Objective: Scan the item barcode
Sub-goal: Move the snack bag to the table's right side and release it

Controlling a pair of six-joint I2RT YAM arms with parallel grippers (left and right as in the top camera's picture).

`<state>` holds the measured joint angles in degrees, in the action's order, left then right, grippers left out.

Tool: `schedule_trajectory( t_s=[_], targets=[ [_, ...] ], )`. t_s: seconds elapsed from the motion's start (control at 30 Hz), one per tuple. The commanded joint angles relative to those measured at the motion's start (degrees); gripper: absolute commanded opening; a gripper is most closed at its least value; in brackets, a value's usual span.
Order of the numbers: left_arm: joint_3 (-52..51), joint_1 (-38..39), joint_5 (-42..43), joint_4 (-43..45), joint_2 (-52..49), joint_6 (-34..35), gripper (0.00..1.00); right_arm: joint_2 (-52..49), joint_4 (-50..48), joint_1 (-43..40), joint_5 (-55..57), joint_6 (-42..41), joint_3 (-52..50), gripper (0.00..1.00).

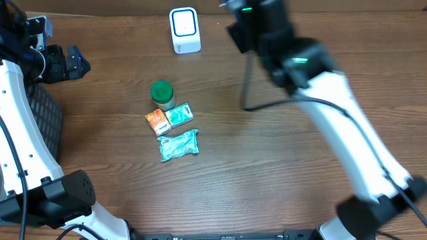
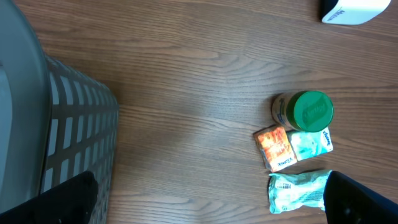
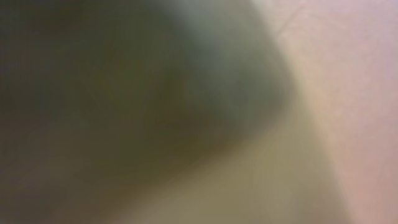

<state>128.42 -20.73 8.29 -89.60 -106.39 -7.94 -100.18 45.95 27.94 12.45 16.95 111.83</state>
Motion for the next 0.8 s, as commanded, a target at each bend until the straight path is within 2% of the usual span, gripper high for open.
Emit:
schedule_trajectory(
  t_s=[0.0,0.13,0.27,0.4,0.47,0.77],
  targets=[
    [1.16,0.11,-0.2,0.09,0.76,-1.07,1.0,4.57,11.3,-11.04,-31.01,-14.88,0.0,0.04],
    [1.16,0.11,-0.2,0.09,0.76,-1.07,0.99,4.07,22.93,-23.65,-45.83,-15.02,-0.46,0.04],
    [1.16,0.11,-0.2,0.09,0.76,-1.07,1.0,0.94,32.0,-32.96,-50.4,-8.96,-1.55,0.04],
    [1.16,0.13,-0.2,0.11,0.76,-1.07,0.99,-2.75,36.89,-38.4,-51.34,-1.33,-4.98,0.04],
    [1.16,0.13,-0.2,0.11,0.76,-1.07,1.0,-5.44,35.89,-41.59,-51.63,2.82,-10.54,0.04],
    [1.16,0.11,-0.2,0.11,0.74,-1.07,0.99,-9.31,25.31,-48.37,-55.06,2.58,-22.53,0.04]
  ],
)
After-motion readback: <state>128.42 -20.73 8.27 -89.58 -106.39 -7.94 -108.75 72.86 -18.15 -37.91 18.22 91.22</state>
